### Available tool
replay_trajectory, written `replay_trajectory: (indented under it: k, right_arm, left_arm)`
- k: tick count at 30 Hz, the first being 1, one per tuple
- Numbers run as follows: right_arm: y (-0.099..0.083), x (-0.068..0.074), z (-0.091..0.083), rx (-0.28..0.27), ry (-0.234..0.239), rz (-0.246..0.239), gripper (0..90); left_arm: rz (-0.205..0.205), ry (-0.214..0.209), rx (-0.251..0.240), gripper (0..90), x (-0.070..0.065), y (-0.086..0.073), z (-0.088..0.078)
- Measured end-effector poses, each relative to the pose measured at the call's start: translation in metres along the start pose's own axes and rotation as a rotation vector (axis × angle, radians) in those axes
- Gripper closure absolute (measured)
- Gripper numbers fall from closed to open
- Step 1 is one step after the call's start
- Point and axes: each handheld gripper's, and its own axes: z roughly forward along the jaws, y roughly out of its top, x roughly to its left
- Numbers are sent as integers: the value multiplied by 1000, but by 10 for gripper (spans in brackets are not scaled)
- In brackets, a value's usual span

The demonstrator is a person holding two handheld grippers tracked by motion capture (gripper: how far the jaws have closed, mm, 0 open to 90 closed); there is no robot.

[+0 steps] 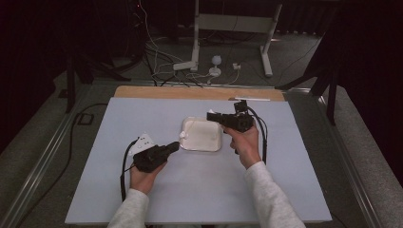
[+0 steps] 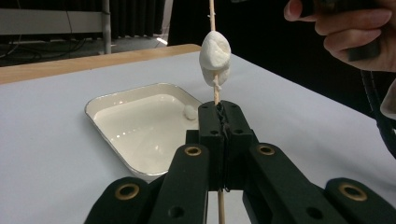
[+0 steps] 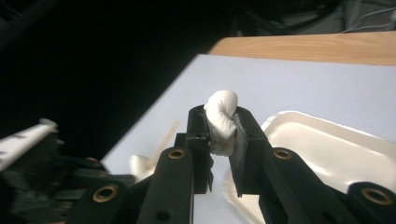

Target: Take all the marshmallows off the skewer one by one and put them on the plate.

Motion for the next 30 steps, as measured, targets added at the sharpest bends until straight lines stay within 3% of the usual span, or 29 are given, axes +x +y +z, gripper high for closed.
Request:
replay_trajectory:
  k: [4,11,13,21,23,25,28,30]
  right_arm:
    - [-5,-3,5,39,-76,-50,784]
    - [-16,-8,18,93,-139,-82,779]
    - [-23,-12,26,128,-180,-99,776]
    - [-37,-21,43,200,-231,-104,751]
    - [-40,-23,47,211,-249,-97,661]
    - [-42,-25,49,223,-256,-87,487]
    - [-43,-27,49,229,-245,-80,381]
    - [-40,-24,44,203,-226,-73,325]
  left_arm:
    - [-1,2,3,900,0,0,1]
    - [-10,6,0,900,1,0,0]
    - [-9,7,0,900,1,0,1]
    - [-15,10,-1,900,1,0,1]
    - [-17,12,-1,900,1,0,1]
    - [-19,15,-1,900,2,0,1]
    - [-22,19,1,900,3,-1,1]
    - [-23,20,1,900,3,-1,2]
